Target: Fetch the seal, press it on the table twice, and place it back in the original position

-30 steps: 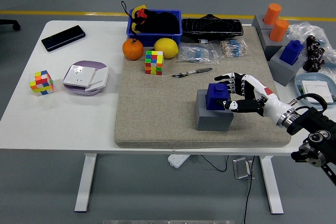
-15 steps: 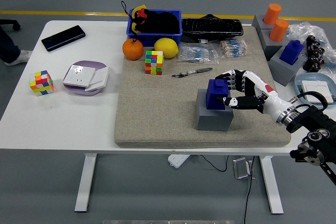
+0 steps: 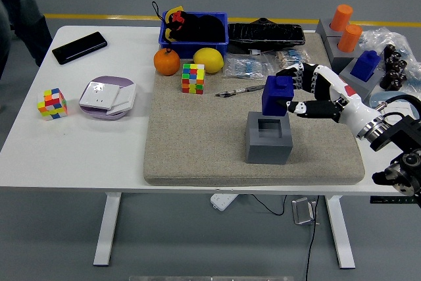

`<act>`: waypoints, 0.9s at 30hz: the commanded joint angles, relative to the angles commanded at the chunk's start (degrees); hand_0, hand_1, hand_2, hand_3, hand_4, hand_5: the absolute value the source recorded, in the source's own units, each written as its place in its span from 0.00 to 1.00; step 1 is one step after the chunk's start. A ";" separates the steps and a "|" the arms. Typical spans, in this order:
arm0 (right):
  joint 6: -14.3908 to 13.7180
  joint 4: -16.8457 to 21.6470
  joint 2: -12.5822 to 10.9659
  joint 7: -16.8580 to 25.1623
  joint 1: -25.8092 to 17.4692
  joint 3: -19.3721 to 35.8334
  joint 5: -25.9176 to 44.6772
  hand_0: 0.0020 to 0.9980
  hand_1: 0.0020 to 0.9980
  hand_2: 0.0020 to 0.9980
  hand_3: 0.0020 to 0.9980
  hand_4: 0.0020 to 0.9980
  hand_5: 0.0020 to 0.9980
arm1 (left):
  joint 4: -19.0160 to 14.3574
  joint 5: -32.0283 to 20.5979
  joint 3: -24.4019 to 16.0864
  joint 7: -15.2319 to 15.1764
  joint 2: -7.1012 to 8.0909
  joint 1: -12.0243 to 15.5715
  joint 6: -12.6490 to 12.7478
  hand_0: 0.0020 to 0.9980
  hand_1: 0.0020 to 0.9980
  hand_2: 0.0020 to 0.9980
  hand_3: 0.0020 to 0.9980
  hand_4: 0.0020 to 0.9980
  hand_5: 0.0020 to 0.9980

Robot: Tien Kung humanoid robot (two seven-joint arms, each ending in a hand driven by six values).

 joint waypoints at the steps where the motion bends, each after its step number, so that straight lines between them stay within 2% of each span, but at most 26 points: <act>1: -0.03 -0.58 -0.03 0.05 0.11 0.50 -0.06 0.63 0.51 0.50 0.55 0.75 0.00 | -0.01 0.03 0.01 0.00 0.01 -0.05 0.00 0.73 0.69 0.69 0.74 0.65 0.31; 13: -1.02 -10.62 -0.15 2.20 0.58 1.78 0.47 0.63 0.51 0.50 0.55 0.72 0.00 | -0.01 -0.14 0.39 0.05 0.11 -0.06 -0.06 0.73 0.69 0.69 0.74 0.65 0.31; 27: -5.15 -22.62 2.95 7.63 -0.35 -1.69 3.90 0.63 0.50 0.49 0.54 0.71 0.00 | -0.12 0.11 0.50 -0.02 -0.19 0.08 -0.13 0.73 0.69 0.69 0.74 0.65 0.31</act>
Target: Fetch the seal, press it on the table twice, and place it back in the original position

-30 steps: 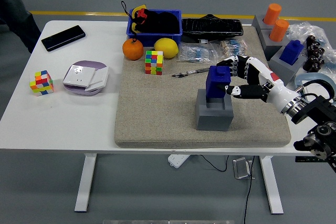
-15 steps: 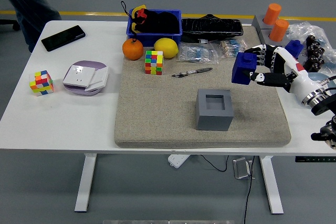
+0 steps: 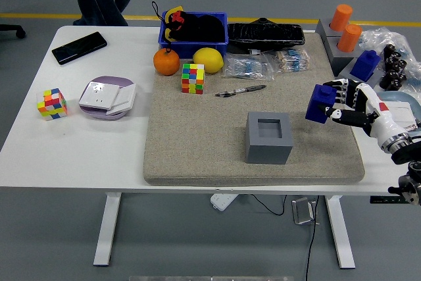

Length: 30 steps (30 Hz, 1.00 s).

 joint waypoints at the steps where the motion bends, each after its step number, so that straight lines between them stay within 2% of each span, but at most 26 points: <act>1: -0.18 -0.55 0.15 0.22 -0.06 -0.32 0.10 0.63 0.50 0.49 0.54 0.71 0.00 | 0.03 -0.02 0.05 0.01 -0.02 0.00 -0.01 0.73 0.69 0.69 0.74 0.65 0.31; 8: -1.05 -3.86 1.10 1.43 -0.55 -2.35 0.56 0.63 0.50 0.49 0.53 0.70 0.00 | 0.04 -0.03 0.02 0.01 -0.13 0.05 -0.09 0.73 0.69 0.69 0.74 0.65 0.31; 21: -0.75 -7.54 1.52 2.43 -0.49 -4.89 0.40 0.62 0.50 0.49 0.53 0.69 0.00 | 0.00 0.07 -0.14 -0.03 -0.15 0.08 -0.12 0.73 0.69 0.69 0.74 0.66 0.31; 27: -0.81 -3.20 0.53 2.42 -0.84 -2.15 -1.03 0.62 0.50 0.48 0.52 0.69 0.00 | 0.02 0.08 -0.07 -0.04 -0.15 -0.01 -0.15 0.73 0.69 0.69 0.74 0.66 0.31; 30: -0.67 2.12 -0.44 1.99 -1.08 0.24 -2.60 0.63 0.50 0.48 0.52 0.68 0.00 | 0.03 0.11 -0.16 -0.05 -0.12 -0.03 -0.13 0.73 0.69 0.69 0.74 0.66 0.31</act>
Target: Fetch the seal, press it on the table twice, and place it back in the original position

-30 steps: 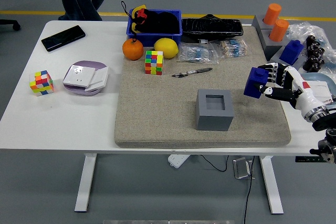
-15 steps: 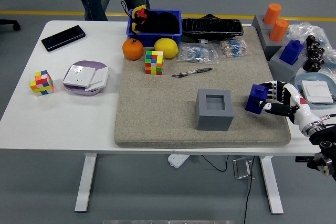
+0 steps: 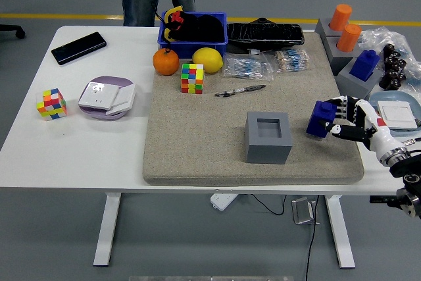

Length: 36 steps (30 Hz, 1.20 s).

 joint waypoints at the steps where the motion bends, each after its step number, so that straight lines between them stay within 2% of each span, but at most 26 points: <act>1: 0.03 1.42 -0.19 -0.10 -0.05 0.44 -0.29 0.63 0.50 0.48 0.52 0.68 0.00 | 0.00 0.01 -0.02 0.00 0.00 -0.01 0.00 0.73 0.69 0.69 0.74 0.66 0.31; 10: 0.68 15.20 -1.89 -2.20 -1.52 2.64 -1.24 0.62 0.50 0.48 0.52 0.69 0.00 | 0.00 0.09 -0.12 -0.02 -0.08 0.03 -0.02 0.73 0.69 0.69 0.74 0.66 0.31; 14: 2.39 20.72 -2.56 -4.98 -2.56 2.34 -0.46 0.62 0.50 0.48 0.52 0.68 0.00 | 0.02 0.05 -0.17 -0.03 -0.07 0.06 -0.02 0.73 0.69 0.69 0.74 0.66 0.31; 17: 4.18 22.94 -2.76 -7.42 -2.90 1.99 -0.44 0.62 0.50 0.48 0.52 0.68 0.00 | 0.04 0.02 -0.11 -0.03 -0.01 0.02 -0.02 0.73 0.69 0.69 0.74 0.66 0.31; 23: 6.73 23.12 -2.54 -9.54 -2.33 -0.11 -0.55 0.62 0.50 0.48 0.52 0.68 0.00 | -0.05 0.17 -0.28 -0.09 0.00 -0.14 -0.01 0.73 0.69 0.69 0.74 0.66 0.31; 36: 7.36 18.35 -1.16 -8.80 2.05 -5.58 1.99 0.62 0.50 0.48 0.53 0.69 0.00 | 0.02 -0.16 0.04 -0.10 -0.07 -0.06 -0.20 0.73 0.69 0.69 0.74 0.66 0.30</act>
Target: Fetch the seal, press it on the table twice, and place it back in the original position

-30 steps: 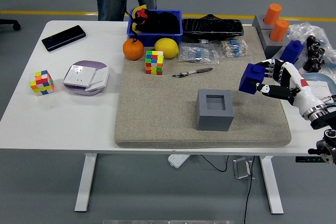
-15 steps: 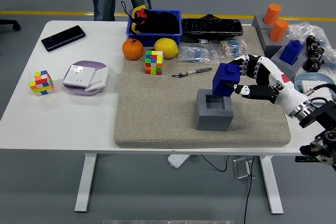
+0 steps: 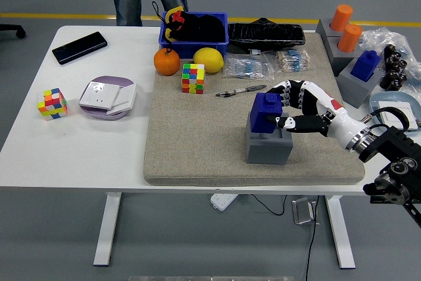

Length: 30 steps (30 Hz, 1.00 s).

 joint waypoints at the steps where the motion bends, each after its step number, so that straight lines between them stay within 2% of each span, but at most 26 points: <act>1: 0.03 -0.39 0.06 0.06 0.30 -0.31 0.10 0.62 0.50 0.48 0.53 0.69 0.00 | 0.00 -0.02 0.04 -0.01 -0.01 0.01 -0.02 0.73 0.69 0.69 0.74 0.66 0.30; 13: -0.27 -4.84 0.55 1.26 2.19 -1.51 0.12 0.61 0.49 0.47 0.52 0.70 0.00 | 0.00 -0.27 0.48 -0.09 0.26 -0.26 -0.29 0.73 0.70 0.69 0.74 0.66 0.30; 30: 0.65 -6.42 -0.25 1.51 1.56 -2.23 -1.09 0.61 0.49 0.47 0.53 0.70 0.00 | -0.09 -0.37 0.77 -0.19 0.51 -0.34 -0.52 0.73 0.69 0.69 0.74 0.67 0.30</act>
